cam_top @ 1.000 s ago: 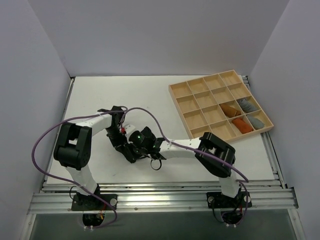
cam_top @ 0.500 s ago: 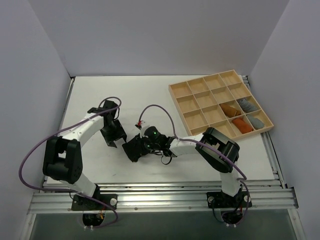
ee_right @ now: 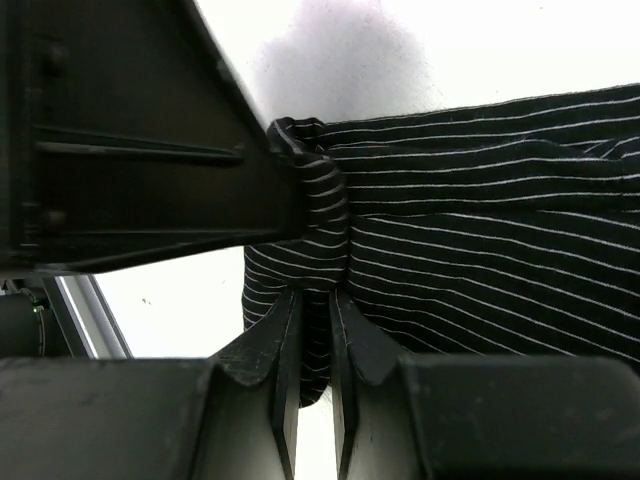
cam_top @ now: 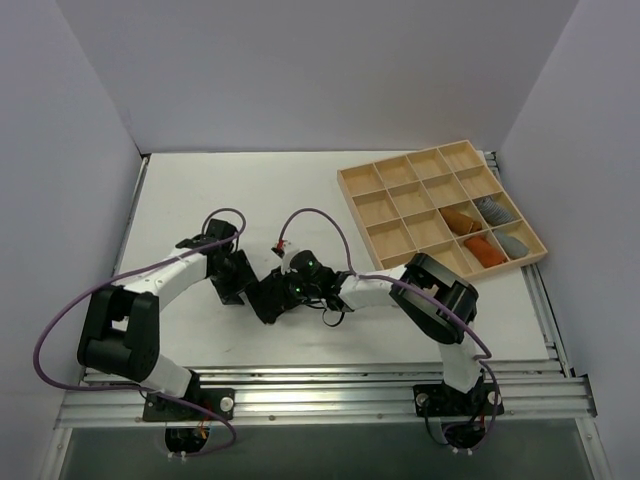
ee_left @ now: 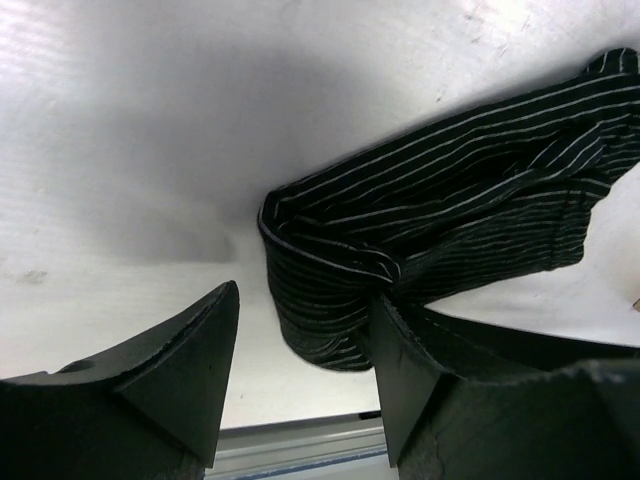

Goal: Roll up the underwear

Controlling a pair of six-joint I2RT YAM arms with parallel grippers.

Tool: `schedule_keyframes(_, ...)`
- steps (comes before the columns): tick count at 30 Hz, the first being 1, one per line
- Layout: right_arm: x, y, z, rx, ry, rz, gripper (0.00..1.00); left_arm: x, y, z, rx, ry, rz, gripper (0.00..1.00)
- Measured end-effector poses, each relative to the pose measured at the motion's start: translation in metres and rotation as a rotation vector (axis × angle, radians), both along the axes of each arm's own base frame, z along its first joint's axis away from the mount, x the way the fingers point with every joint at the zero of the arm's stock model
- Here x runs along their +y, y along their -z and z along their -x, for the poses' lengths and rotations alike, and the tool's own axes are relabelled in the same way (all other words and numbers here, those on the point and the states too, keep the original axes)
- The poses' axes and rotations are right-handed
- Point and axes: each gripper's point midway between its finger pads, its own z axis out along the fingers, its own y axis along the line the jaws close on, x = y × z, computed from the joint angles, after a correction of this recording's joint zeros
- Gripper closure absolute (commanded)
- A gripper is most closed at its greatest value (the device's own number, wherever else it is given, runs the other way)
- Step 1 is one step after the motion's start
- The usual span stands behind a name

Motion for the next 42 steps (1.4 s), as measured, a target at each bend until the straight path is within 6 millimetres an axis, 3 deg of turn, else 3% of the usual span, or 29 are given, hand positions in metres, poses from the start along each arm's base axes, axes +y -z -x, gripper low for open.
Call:
schedule_keyframes(4,0.001,0.001,0.000,0.011,-0.002,0.005,1.00,-0.007,0.011,-0.007,-0.002,0.014,0.008,0.39)
schedule_keyframes(7,0.001,0.001,-0.001,0.021,-0.003,0.013,0.99,-0.011,0.018,-0.009,0.003,0.015,0.018,0.55)
schedule_keyframes(9,0.001,0.001,-0.002,0.027,-0.001,0.027,0.91,-0.014,0.020,-0.011,0.004,0.013,0.028,0.74)
schedule_keyframes(10,0.001,0.000,-0.003,0.031,0.000,0.039,0.77,-0.014,0.020,-0.011,0.005,0.011,0.032,0.79)
schedule_keyframes(12,-0.001,0.000,-0.007,0.027,0.014,0.075,0.69,-0.015,0.019,-0.012,0.002,0.012,0.036,0.89)
schedule_keyframes(16,-0.007,-0.002,-0.010,-0.013,0.047,0.187,0.58,-0.015,0.017,-0.013,0.014,0.014,0.028,0.97)
schedule_keyframes(27,0.009,-0.017,0.020,-0.227,-0.007,0.371,0.48,-0.014,0.017,-0.013,0.120,0.026,-0.035,0.98)
schedule_keyframes(42,0.011,-0.010,0.018,-0.371,-0.036,0.486,0.48,-0.015,0.018,-0.011,0.185,0.012,-0.054,0.98)
